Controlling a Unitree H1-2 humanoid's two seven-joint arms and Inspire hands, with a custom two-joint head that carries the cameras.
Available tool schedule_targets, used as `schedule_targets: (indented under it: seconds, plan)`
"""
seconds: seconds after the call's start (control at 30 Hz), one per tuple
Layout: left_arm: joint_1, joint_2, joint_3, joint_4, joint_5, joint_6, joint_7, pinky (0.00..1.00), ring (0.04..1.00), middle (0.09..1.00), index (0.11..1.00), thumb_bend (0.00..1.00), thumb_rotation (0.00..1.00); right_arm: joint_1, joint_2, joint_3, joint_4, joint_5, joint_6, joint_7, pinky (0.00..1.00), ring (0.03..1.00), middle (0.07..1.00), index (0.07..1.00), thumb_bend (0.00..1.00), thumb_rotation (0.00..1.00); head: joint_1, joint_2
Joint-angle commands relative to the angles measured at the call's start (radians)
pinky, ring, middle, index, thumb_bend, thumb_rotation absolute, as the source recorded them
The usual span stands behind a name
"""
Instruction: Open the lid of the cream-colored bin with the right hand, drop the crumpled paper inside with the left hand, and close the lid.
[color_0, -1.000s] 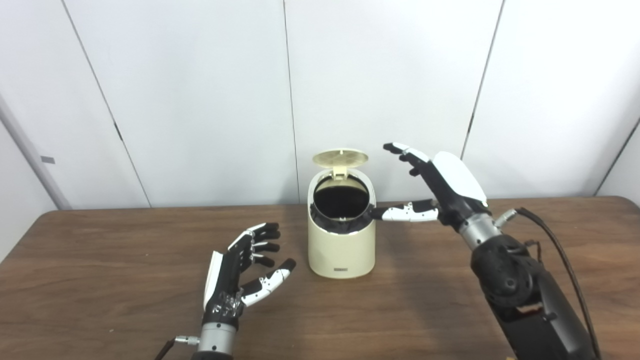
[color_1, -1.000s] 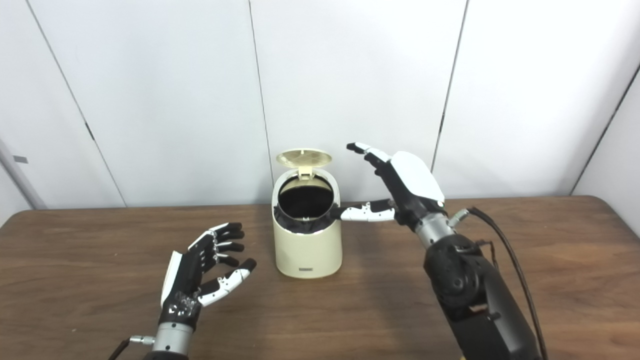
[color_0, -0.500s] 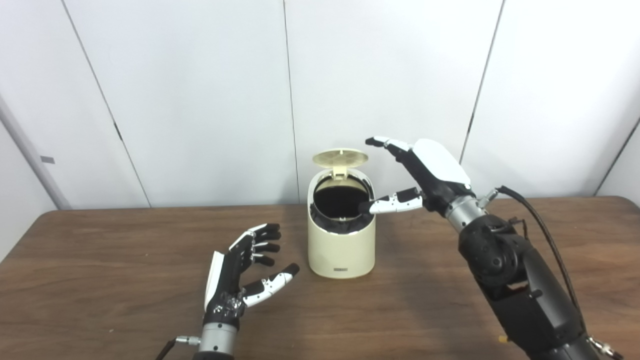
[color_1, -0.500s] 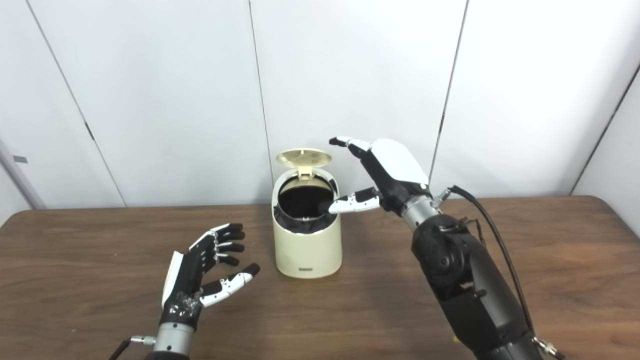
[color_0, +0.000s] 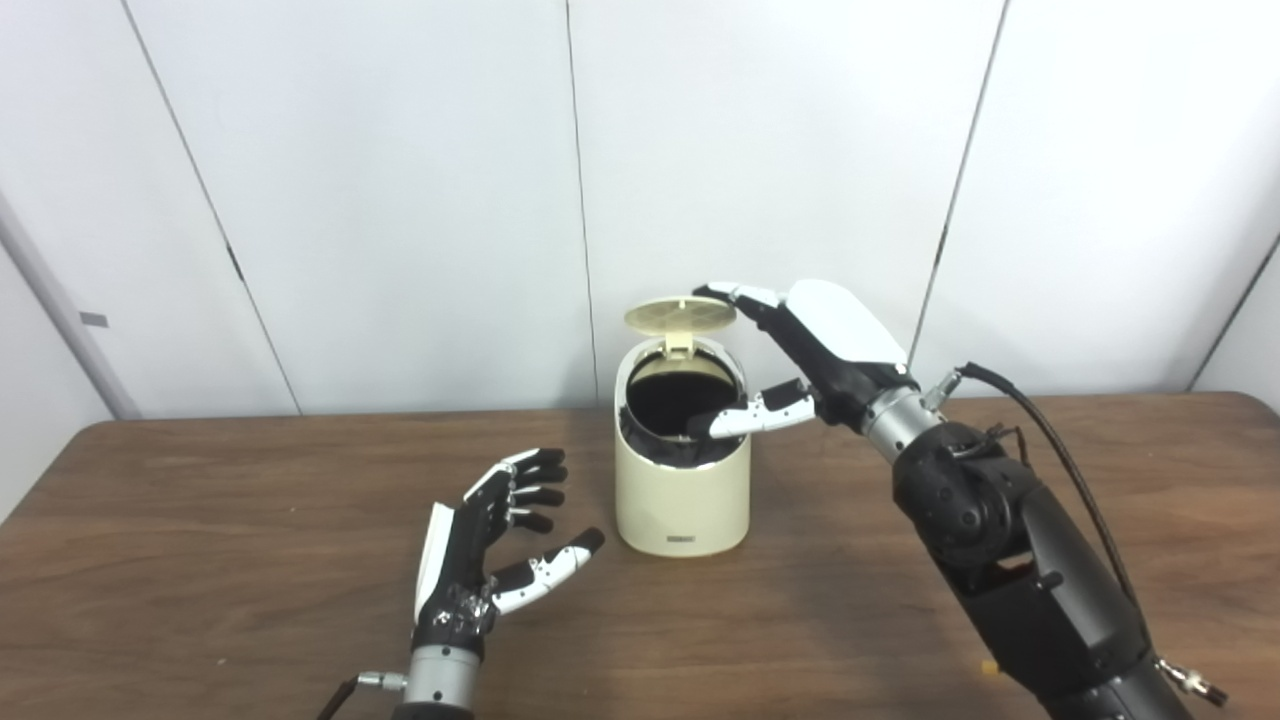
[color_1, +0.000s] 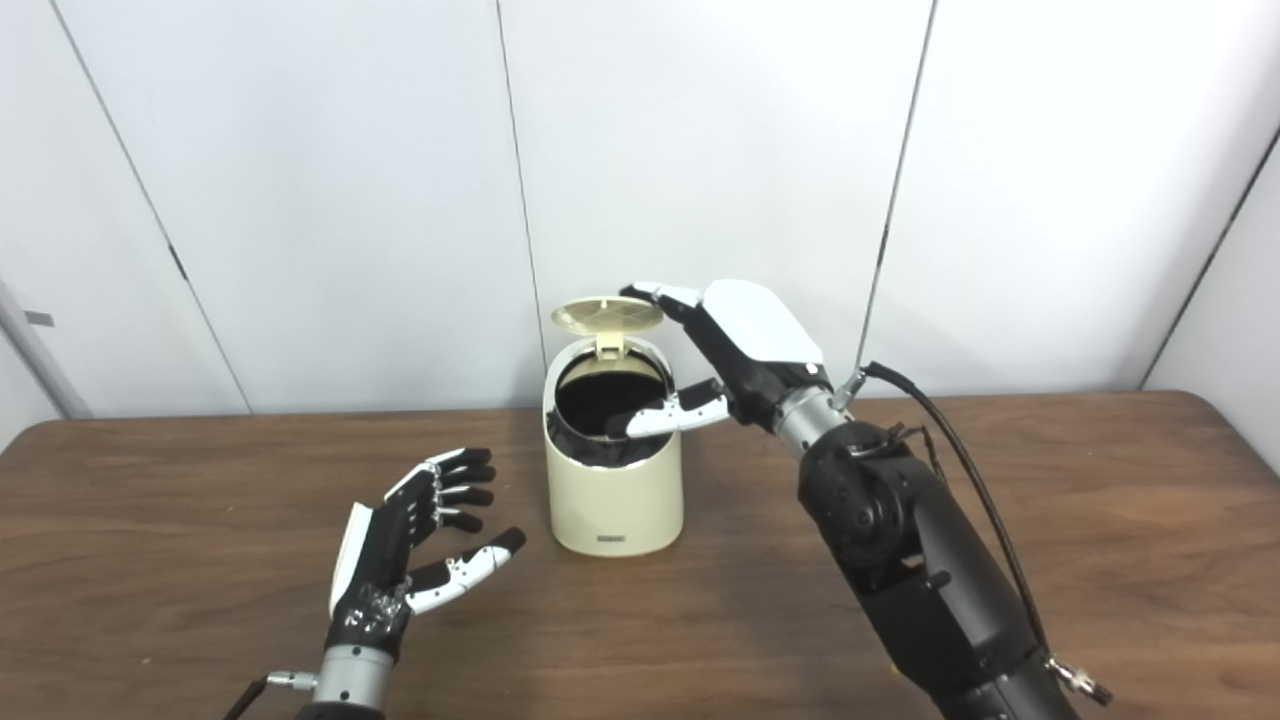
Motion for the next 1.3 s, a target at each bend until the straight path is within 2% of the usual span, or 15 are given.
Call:
schedule_targets:
  seconds: [0.0, 0.3, 0.5, 0.9, 1.27]
  plan:
    - [-0.025, -0.006, -0.002, -0.022, 0.012, -0.011, 0.015, 0.56, 0.660, 0.724, 0.748, 0.72, 0.09, -0.056, 0.000, -0.004, -0.046, -0.009, -0.016, 0.004, 0.74, 0.862, 0.842, 0.836, 0.72, 0.51, 0.000, 0.002]
    - [-0.022, -0.007, -0.003, -0.031, 0.008, -0.009, 0.011, 0.56, 0.663, 0.725, 0.746, 0.72, 0.07, -0.041, -0.002, 0.007, -0.130, -0.029, 0.013, 0.071, 0.78, 0.899, 0.856, 0.841, 0.73, 0.50, 0.005, 0.018]
    - [-0.019, -0.007, -0.002, -0.044, 0.003, -0.003, 0.007, 0.55, 0.661, 0.725, 0.745, 0.73, 0.07, -0.016, -0.016, 0.009, -0.178, -0.046, 0.006, 0.113, 0.79, 0.905, 0.818, 0.829, 0.73, 0.50, 0.004, 0.031]
    - [-0.017, -0.002, -0.003, -0.069, -0.001, 0.024, -0.002, 0.55, 0.655, 0.724, 0.740, 0.73, 0.08, 0.028, -0.034, 0.009, -0.195, -0.063, 0.005, 0.138, 0.81, 0.894, 0.764, 0.769, 0.71, 0.51, 0.008, 0.060]
    - [-0.017, -0.001, -0.005, -0.081, 0.001, 0.033, -0.005, 0.56, 0.663, 0.727, 0.738, 0.73, 0.09, 0.045, -0.039, 0.018, -0.138, -0.077, -0.030, 0.126, 0.82, 0.866, 0.710, 0.722, 0.71, 0.52, 0.014, 0.081]
